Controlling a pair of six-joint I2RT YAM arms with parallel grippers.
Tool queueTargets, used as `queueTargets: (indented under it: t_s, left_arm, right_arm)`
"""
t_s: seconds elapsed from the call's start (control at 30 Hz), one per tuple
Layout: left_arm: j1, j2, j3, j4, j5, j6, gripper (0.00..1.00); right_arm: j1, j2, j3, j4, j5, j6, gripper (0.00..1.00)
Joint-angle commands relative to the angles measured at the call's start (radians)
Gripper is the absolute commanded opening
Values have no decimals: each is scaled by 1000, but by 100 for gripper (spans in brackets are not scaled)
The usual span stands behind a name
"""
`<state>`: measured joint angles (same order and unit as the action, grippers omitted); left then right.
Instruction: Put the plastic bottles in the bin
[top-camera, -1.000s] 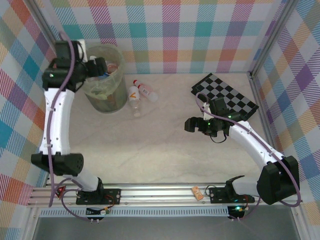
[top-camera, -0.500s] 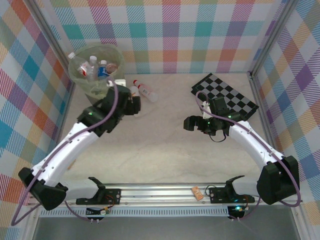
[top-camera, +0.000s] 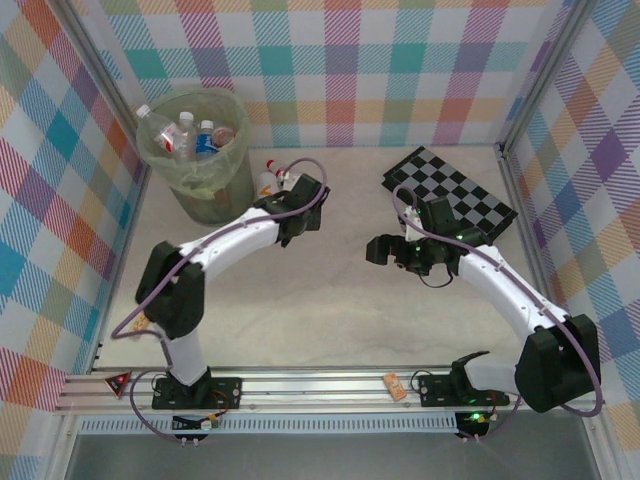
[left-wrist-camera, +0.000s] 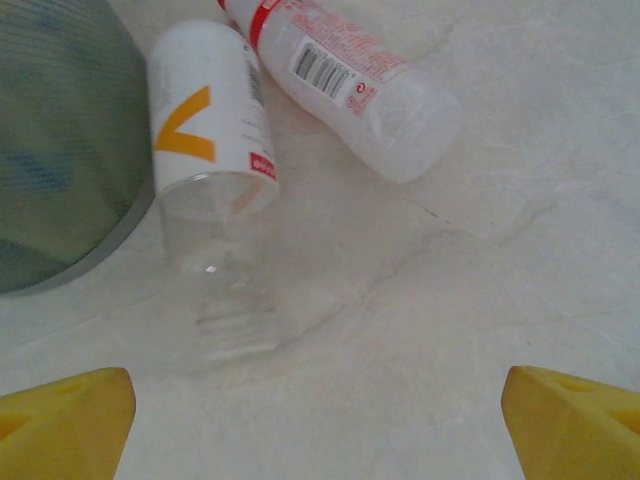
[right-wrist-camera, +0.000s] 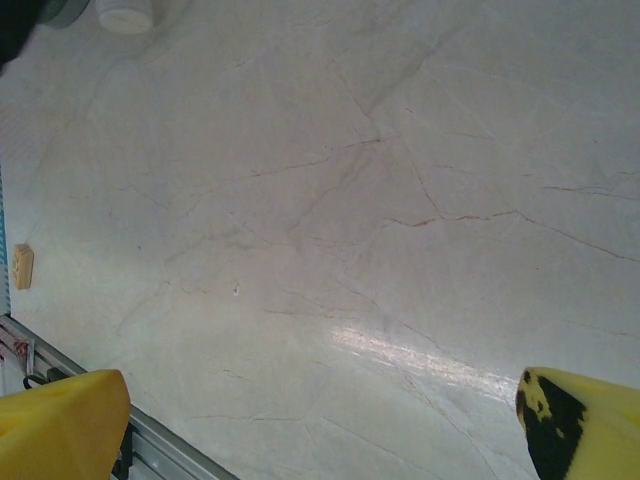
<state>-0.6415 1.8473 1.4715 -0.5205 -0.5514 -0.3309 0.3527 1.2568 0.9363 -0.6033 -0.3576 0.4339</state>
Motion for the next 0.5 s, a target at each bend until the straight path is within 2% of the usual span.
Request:
queueTargets:
  t_s: [0.0, 0.23, 0.47]
  left_arm:
    - [54, 65, 75, -4, -19, 47, 94]
    - [140, 274, 273, -79, 11, 109, 95]
    - [183, 378, 361, -112, 30, 129, 94]
  right_arm:
    - [3, -34, -14, -12, -3, 0, 99]
    - [2, -36, -14, -40, 14, -17, 99]
    - [2, -39, -8, -66, 31, -35, 99]
